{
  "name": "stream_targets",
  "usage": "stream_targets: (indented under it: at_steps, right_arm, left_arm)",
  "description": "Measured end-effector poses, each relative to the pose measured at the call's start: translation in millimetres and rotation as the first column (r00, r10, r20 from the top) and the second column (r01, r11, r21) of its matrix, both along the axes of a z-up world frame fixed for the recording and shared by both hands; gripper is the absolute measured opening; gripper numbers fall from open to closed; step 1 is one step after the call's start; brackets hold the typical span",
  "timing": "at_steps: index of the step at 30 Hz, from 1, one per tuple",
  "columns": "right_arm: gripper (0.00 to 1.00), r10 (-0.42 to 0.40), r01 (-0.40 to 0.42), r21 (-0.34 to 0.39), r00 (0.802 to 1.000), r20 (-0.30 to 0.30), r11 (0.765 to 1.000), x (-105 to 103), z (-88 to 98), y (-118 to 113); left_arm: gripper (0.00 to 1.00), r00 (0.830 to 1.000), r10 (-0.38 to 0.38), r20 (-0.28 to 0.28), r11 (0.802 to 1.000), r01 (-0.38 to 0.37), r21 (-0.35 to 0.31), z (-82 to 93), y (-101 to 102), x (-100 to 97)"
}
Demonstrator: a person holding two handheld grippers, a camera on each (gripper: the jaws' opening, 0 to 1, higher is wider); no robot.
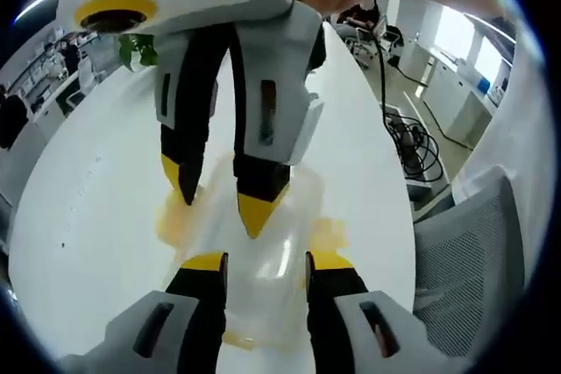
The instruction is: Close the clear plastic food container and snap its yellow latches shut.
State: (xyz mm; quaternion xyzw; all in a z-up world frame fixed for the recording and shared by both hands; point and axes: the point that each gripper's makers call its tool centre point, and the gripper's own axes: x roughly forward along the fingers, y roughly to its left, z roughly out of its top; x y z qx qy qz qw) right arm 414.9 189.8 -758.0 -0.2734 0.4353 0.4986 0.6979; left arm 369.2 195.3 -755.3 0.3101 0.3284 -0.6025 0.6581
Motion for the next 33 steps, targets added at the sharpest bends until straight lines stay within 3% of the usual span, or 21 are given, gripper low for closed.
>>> stream_targets:
  at_steps: [13,26,33]
  right_arm:
    - [0.39,0.027,-0.027,-0.001,0.999,-0.034,1.0,3,-5.3,4]
    - [0.4,0.058,-0.059,-0.008,0.993,-0.098,0.998,2,-13.9,6]
    - [0.4,0.092,-0.095,-0.015,0.987,-0.129,0.995,3,-16.1,8]
  left_arm:
    - [0.4,0.999,-0.027,0.032,1.0,0.027,0.013,-6.4,-3,-16.5]
    - [0.51,0.992,-0.035,0.12,0.999,0.034,0.011,-12.6,-7,-25.2]
    - [0.48,0.979,-0.026,0.2,0.999,0.019,0.033,-15.5,-7,-21.2]
